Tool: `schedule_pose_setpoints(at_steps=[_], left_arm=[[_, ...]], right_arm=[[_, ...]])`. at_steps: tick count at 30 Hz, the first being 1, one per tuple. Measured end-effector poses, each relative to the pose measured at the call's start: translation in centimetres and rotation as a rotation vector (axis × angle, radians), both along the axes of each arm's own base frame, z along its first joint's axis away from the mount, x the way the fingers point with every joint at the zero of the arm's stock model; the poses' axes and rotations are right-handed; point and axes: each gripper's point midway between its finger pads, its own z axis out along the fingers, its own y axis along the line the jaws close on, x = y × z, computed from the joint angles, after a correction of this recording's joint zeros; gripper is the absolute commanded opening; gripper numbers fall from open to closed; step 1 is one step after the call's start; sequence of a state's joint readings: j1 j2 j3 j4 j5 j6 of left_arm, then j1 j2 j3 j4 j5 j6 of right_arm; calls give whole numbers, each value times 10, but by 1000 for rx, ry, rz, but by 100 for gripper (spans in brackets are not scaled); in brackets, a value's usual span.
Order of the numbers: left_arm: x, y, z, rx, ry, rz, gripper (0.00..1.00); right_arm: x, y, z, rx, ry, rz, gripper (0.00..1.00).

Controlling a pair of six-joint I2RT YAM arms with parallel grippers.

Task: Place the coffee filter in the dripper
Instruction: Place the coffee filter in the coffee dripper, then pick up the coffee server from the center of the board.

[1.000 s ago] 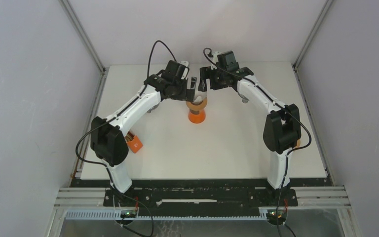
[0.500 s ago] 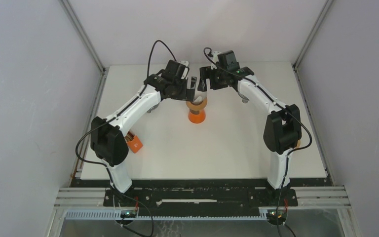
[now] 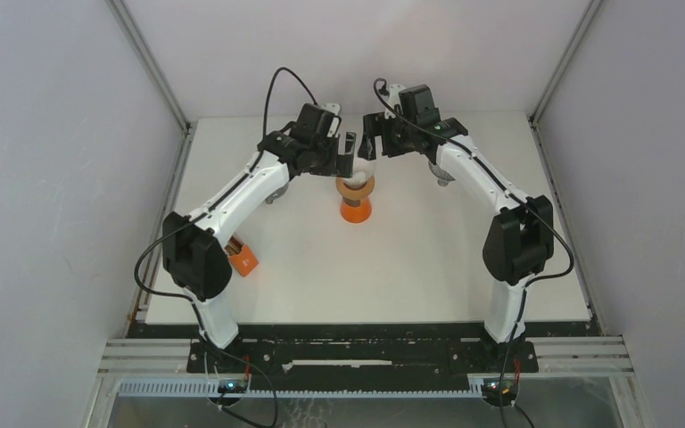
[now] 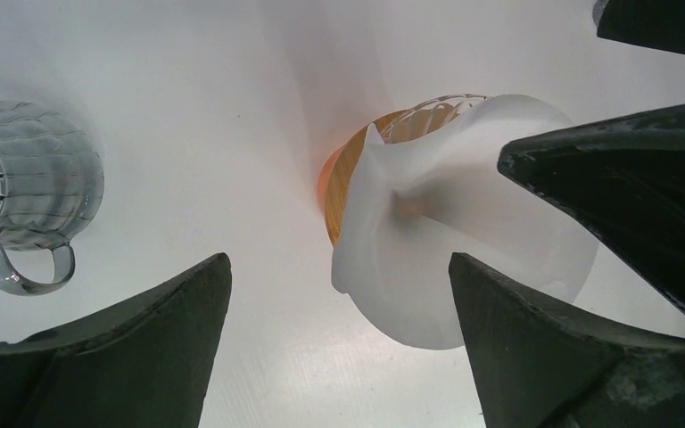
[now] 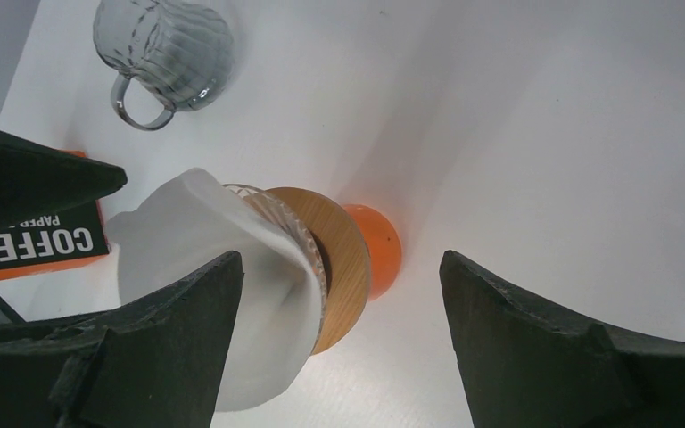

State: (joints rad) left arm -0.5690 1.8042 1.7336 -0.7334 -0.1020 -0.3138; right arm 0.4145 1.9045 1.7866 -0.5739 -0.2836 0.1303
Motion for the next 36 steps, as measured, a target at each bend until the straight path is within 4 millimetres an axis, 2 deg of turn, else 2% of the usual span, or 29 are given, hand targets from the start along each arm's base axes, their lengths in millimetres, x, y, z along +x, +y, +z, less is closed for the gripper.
schedule_pose_setpoints(at_steps=[7,16,20,23,30,36], left_arm=[[1,2,14,-24,-29,10,97],[-6,18,78,-151,-180,58,97],[-16,37,86,-184,-216,96,96],[-21,56,75,-179,-218,148,96],[-31,115,13,-104,-155,314,96],[-26,152,-21,-60,-140,443,95]], right_arm=[[-5,-1,22,21,-40,8,89],[-21,-2,49,46,-86,20,89],[-37,-9,62,56,-112,21,89],[-53,-16,64,61,-124,17,89],[-91,-36,54,60,-123,-4,89],[-122,-59,51,53,-158,-60,89]])
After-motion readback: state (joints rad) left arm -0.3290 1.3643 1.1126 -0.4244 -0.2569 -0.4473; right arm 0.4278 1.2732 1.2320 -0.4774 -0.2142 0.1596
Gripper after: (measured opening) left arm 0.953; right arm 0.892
